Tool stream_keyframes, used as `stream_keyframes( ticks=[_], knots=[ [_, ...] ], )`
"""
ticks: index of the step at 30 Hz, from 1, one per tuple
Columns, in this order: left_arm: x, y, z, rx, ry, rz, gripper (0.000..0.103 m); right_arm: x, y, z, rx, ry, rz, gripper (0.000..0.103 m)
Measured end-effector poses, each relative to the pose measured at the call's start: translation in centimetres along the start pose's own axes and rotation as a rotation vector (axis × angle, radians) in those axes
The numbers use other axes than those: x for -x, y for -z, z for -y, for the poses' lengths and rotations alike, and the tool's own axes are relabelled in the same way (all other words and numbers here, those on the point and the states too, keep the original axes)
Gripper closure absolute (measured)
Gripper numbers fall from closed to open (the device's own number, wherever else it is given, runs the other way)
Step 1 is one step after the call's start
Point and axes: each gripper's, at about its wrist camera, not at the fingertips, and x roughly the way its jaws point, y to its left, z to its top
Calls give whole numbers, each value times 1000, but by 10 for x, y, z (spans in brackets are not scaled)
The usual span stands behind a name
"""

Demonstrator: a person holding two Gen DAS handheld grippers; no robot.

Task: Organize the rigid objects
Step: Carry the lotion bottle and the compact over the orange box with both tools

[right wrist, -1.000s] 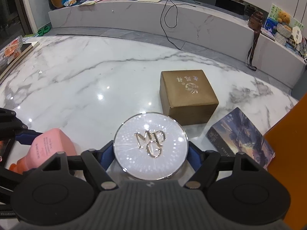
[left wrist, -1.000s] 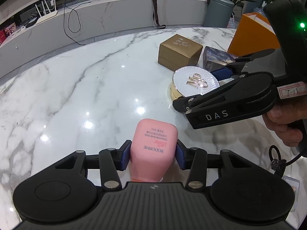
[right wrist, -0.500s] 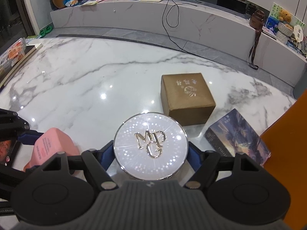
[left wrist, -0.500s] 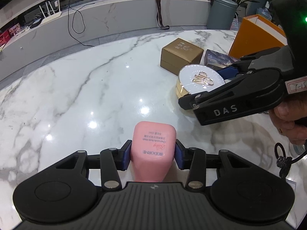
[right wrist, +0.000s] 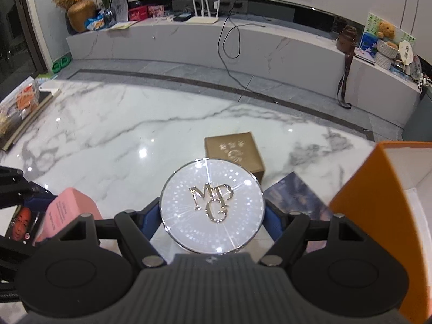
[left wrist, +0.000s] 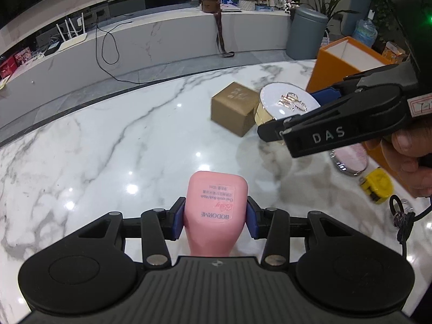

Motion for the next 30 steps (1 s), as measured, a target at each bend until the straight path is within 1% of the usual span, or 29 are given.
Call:
stream_keyframes(
  ticks=[6,12,15,18,30],
  knots=[
    [18,-15,18,-11,39,28,52,33,-1,16,-26,20,40,28],
    [26,-33,43,-43,41,39,52,67,-1,41,-67,32,87,28],
    [29,-44,61,-67,55,49,52,81,3,56,-91,41,104,28],
    [30,-57,80,-87,76,56,52,93,6,73,-126,52,118,28],
    [19,-94,146,-191,99,62,52,130,19,135,-247,85,167,28]
  ],
)
